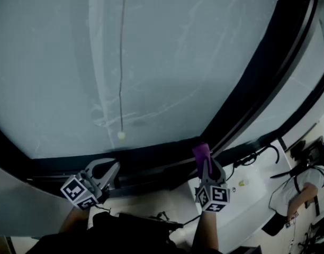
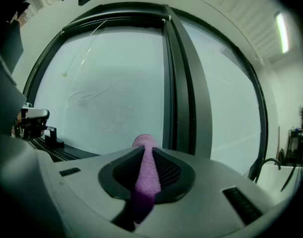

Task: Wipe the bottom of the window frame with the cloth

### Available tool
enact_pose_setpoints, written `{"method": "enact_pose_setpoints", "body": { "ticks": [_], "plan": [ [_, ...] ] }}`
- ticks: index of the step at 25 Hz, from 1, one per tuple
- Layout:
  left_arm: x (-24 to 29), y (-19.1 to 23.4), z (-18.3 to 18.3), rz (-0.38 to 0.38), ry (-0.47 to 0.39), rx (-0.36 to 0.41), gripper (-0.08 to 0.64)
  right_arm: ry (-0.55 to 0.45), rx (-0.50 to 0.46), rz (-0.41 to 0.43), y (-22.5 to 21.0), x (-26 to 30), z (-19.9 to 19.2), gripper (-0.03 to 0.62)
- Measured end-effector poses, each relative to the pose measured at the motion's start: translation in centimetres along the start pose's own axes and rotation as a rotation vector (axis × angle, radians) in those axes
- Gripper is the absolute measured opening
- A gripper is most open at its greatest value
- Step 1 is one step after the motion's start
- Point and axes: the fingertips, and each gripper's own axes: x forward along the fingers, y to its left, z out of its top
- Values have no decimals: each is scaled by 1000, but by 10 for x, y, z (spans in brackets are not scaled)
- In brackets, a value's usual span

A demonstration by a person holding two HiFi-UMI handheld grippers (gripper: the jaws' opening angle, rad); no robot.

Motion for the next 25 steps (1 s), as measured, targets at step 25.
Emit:
{"method": "enact_pose_setpoints", "body": {
  "ticks": [25],
  "plan": [
    [-15, -15, -18, 264, 102, 3, -3, 175, -292, -96, -27, 75, -39, 57]
  ]
}}
